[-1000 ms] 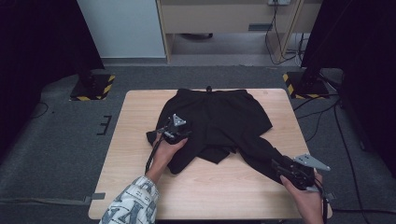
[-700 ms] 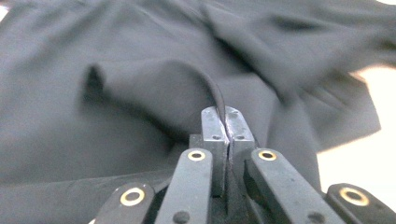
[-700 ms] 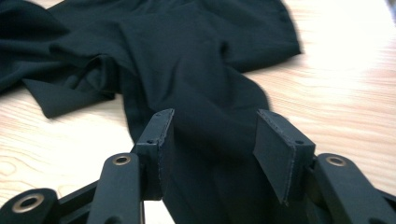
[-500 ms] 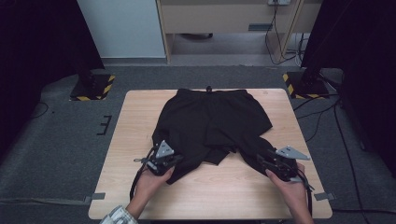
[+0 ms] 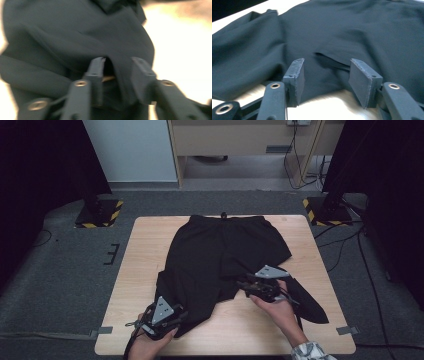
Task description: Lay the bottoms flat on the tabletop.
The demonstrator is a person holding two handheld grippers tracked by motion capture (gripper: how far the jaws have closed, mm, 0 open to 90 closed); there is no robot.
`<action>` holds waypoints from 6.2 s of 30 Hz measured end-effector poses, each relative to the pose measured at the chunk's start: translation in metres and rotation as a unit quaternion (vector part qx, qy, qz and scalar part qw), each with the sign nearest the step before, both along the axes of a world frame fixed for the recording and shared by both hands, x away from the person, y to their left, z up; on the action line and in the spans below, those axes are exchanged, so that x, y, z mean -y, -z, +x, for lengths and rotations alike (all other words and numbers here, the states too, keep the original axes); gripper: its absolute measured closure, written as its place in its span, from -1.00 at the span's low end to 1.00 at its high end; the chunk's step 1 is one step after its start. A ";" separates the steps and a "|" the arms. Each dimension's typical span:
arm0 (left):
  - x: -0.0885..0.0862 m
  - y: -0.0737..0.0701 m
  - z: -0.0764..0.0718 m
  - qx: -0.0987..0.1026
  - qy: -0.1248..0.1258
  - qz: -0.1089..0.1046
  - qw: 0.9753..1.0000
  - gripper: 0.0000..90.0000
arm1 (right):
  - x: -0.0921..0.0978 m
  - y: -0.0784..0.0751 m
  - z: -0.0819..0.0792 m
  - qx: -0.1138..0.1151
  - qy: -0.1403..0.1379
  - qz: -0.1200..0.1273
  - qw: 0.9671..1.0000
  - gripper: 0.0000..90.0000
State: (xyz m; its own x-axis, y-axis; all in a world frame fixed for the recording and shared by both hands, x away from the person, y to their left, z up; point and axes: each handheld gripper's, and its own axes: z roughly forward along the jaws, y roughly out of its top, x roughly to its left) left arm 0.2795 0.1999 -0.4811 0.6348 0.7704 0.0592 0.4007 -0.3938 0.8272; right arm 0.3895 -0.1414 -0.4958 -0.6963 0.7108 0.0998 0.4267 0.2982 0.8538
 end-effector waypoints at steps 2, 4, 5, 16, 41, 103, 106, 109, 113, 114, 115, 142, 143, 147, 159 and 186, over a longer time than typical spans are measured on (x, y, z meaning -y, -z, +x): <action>-0.006 -0.003 0.006 0.016 -0.020 -0.025 0.999 0.00 | -0.017 0.002 0.002 -0.004 -0.020 -0.004 1.000 -0.03; -0.009 -0.004 0.018 0.027 -0.033 -0.026 0.999 -0.10 | -0.031 0.003 0.002 -0.007 -0.037 -0.008 0.999 -0.06; -0.010 -0.002 0.028 0.031 -0.039 -0.012 0.999 -0.13 | -0.038 0.003 0.002 -0.008 -0.046 -0.013 0.999 -0.07; -0.016 0.034 0.103 -0.048 -0.069 0.038 0.996 -0.05 | -0.076 0.018 0.004 -0.035 -0.083 -0.053 0.995 0.26; -0.039 0.021 0.026 -0.073 -0.028 0.076 0.994 0.44 | -0.066 0.016 -0.040 -0.028 -0.126 -0.066 0.989 0.36; -0.078 0.042 0.085 -0.056 -0.086 0.107 0.989 0.59 | -0.061 0.031 -0.010 -0.021 -0.084 -0.081 0.993 0.43; -0.076 0.040 0.080 -0.069 -0.077 0.118 0.988 0.80 | -0.059 0.035 -0.009 -0.028 -0.084 -0.085 0.992 0.58; -0.074 0.037 0.072 -0.082 -0.067 0.124 0.987 0.90 | -0.055 0.037 -0.008 -0.031 -0.086 -0.086 0.992 0.71; -0.072 0.034 0.055 -0.103 -0.058 0.131 0.984 0.92 | -0.052 0.037 -0.007 -0.033 -0.088 -0.086 0.992 0.84; -0.071 0.033 0.051 -0.107 -0.058 0.133 0.984 0.92 | -0.052 0.037 -0.006 -0.032 -0.088 -0.086 0.992 0.87; -0.071 0.032 0.047 -0.112 -0.060 0.138 0.982 0.92 | -0.051 0.037 -0.006 -0.033 -0.088 -0.087 0.992 0.90; -0.047 0.024 0.034 -0.049 -0.033 0.114 0.992 0.56 | -0.104 -0.003 -0.031 -0.004 -0.139 -0.052 0.989 0.28; -0.051 0.024 0.033 -0.051 -0.037 0.110 0.992 0.60 | -0.111 -0.001 -0.033 -0.005 -0.145 -0.057 0.988 0.22; -0.061 0.024 0.034 -0.053 -0.059 0.130 0.988 0.69 | -0.141 0.006 -0.042 -0.006 -0.165 -0.070 0.984 -0.04; -0.068 0.020 0.034 -0.036 -0.080 0.117 0.989 0.64 | -0.198 0.015 -0.055 -0.006 -0.174 -0.102 0.979 -0.41; -0.048 0.024 0.023 -0.071 0.011 0.106 0.992 0.73 | -0.134 0.031 -0.024 -0.028 -0.065 -0.110 0.991 0.99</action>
